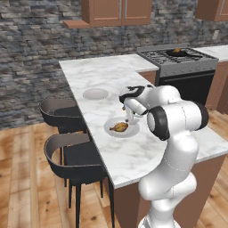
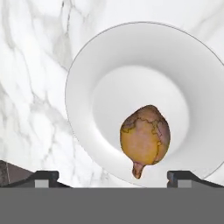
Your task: Take the chicken drumsticks from the pan and place one on each plate on the dining counter.
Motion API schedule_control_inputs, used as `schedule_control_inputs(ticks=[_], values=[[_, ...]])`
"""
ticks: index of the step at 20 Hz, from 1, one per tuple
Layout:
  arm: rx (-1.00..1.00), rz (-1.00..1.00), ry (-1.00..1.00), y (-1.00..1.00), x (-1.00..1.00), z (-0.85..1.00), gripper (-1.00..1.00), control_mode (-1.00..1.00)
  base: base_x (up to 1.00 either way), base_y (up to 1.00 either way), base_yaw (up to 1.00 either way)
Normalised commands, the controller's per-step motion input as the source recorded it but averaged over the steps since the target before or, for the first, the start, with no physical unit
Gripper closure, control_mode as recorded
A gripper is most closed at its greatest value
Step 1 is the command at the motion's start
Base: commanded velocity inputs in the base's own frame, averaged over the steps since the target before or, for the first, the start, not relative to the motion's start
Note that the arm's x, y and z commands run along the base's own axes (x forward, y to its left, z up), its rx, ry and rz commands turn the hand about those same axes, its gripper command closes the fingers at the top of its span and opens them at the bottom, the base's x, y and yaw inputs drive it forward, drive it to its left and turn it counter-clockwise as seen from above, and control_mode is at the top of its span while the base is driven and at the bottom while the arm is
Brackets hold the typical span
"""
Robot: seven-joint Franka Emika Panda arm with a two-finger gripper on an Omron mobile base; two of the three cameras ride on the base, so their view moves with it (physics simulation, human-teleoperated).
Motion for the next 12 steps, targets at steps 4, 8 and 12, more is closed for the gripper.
schedule_control_inputs(ticks=[4, 8, 12], values=[[0.02, 0.13, -0.19, -0.02, -0.64, 0.93, -1.00, -1.00, 0.00, 0.00, 0.00], [0.00, 0.15, -0.37, 0.00, -1.00, 1.00, -1.00, -1.00, 0.00, 0.00, 0.00], [-0.06, 0.11, -0.41, 0.00, -1.00, 0.87, -1.00, -1.00, 0.00, 0.00, 0.00]])
